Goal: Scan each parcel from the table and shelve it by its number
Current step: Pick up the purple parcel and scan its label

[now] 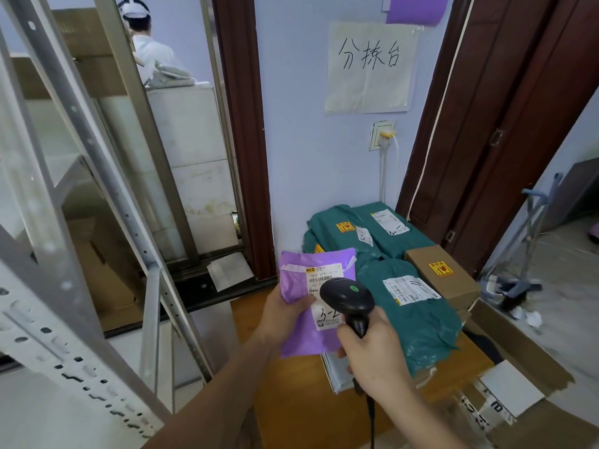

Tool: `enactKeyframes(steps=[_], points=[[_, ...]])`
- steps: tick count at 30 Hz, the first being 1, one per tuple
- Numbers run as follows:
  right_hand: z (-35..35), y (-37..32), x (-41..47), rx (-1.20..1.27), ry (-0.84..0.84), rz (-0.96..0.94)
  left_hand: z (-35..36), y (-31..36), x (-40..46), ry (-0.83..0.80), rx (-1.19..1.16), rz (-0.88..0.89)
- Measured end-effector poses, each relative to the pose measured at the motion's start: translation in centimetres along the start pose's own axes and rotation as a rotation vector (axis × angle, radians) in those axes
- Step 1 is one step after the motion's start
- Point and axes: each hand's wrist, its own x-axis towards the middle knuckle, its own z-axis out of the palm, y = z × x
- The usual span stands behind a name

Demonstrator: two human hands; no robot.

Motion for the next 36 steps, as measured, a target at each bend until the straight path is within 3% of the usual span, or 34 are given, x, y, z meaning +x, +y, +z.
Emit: enactKeyframes(steps=[11, 17, 24, 36], points=[[1.4, -0.2, -0.6, -0.006, 0.060, 0.029, -0.3, -0.5, -1.5, 0.016, 0.033, 0.042], [1.7, -1.0, -2.2, 0.153, 0.026, 0.139, -1.6, -1.2, -1.8, 0.030, -0.028, 0.017], [2.0, -2.5, -4.4, 0.132, 0.060, 0.189, -2.4, -1.6, -2.4, 0.003, -0.058, 0.004], [1.6, -3.9, -7.1, 0.016, -0.066, 0.014, -7.7, -1.0, -8.4, 0.121, -0.064, -0.020]])
